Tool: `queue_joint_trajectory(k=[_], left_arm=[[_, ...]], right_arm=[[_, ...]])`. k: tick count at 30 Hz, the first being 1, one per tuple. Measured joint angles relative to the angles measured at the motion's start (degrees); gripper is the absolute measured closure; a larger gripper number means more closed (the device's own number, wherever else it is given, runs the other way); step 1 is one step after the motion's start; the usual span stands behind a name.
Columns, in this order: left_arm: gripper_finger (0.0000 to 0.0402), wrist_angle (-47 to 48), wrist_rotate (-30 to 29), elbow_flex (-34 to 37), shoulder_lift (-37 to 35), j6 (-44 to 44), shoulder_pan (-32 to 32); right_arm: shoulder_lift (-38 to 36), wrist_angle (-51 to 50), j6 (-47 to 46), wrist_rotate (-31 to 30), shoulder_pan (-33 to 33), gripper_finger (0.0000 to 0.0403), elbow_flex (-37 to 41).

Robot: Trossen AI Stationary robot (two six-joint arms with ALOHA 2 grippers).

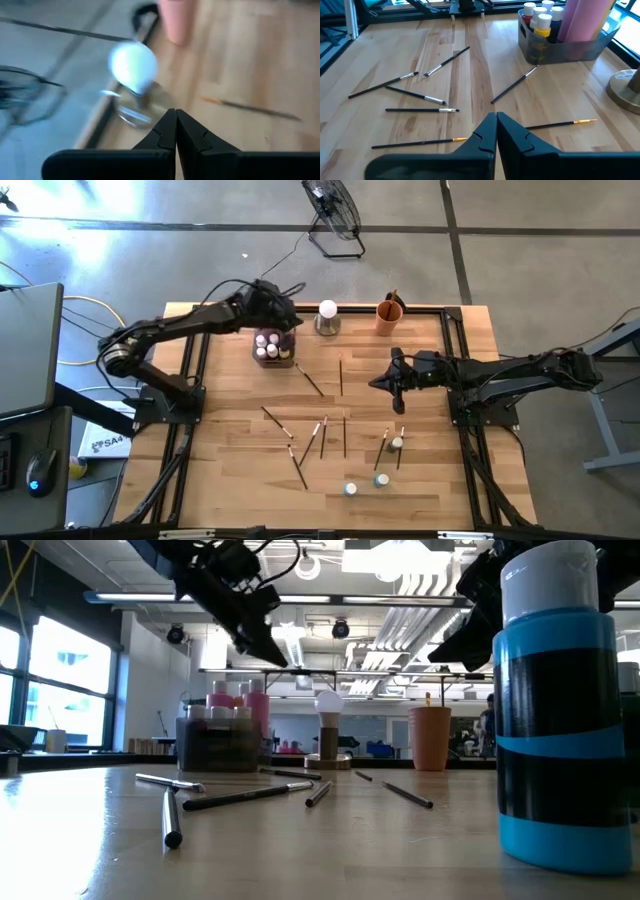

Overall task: Pick & Place Paint Supplies
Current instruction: Put the left small blue paint bottle into the gray bin

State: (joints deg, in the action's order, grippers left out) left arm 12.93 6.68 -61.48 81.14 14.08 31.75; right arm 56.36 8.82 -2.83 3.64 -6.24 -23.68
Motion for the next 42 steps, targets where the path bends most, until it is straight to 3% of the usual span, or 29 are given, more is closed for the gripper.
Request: queue_joint_trajectory(k=[5, 8, 12, 23, 32, 42], left_arm=[[0.0401, 5.7, 17.1, 2.3, -2.7, 6.6, 1.2], [0.0402, 6.4, 22.8, 4.6, -3.3, 8.4, -0.9], [0.0402, 3.4, 20.6, 7.8, -3.3, 7.3, -6.2], [0.0402, -19.8, 18.4, 16.9, -3.3, 2.8, -23.9], [0.0402, -25.4, 18.0, 17.2, -3.2, 2.1, -33.7], [0.0402, -36.3, 8.7, 17.2, 2.3, 1.1, -40.5]], right_arm=[[0.0, -1.0, 0.0, -0.3, 0.0, 0.0399, 0.0], [0.0, -1.1, 0.0, -0.4, 0.0, 0.0399, 0.0], [0.0, -1.0, 0.0, -0.5, 0.0, 0.0399, 0.0], [0.0, -0.9, 0.0, -0.7, 0.0, 0.0399, 0.0], [0.0, -0.3, 0.0, -0.5, 0.0, 0.0399, 0.0], [-0.1, 0.6, -0.6, 2.0, 0.2, 0.0399, 0.0]])
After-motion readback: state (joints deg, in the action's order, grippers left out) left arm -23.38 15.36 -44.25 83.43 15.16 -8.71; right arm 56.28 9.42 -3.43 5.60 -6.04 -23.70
